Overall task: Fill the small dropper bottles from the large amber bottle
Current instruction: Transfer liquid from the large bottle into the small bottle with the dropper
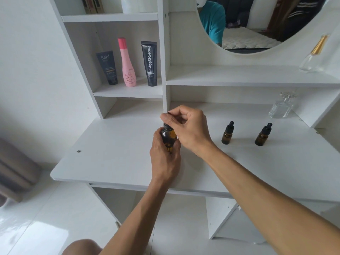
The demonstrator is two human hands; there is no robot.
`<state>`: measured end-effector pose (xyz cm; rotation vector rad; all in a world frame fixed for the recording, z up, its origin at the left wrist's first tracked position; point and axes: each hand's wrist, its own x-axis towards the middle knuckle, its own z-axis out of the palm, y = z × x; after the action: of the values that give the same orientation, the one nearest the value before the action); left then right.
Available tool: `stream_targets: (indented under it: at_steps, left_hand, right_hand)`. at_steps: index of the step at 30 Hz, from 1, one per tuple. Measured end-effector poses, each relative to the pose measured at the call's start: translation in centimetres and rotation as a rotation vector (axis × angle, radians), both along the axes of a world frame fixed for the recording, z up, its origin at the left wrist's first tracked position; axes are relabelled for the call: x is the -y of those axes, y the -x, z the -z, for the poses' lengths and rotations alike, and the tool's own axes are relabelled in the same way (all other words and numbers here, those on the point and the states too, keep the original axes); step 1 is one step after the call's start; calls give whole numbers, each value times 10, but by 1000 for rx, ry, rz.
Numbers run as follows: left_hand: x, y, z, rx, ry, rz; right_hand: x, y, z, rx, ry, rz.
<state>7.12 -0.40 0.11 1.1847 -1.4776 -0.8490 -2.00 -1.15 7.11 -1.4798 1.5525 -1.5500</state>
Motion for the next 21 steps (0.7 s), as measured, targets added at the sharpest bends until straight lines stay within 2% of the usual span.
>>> stream_targets:
  at_steps: [21]
  left_hand:
    - [0,-1,-1,6,-7,-2]
  right_hand:
    - [-5,1,-1,12,-48,-11]
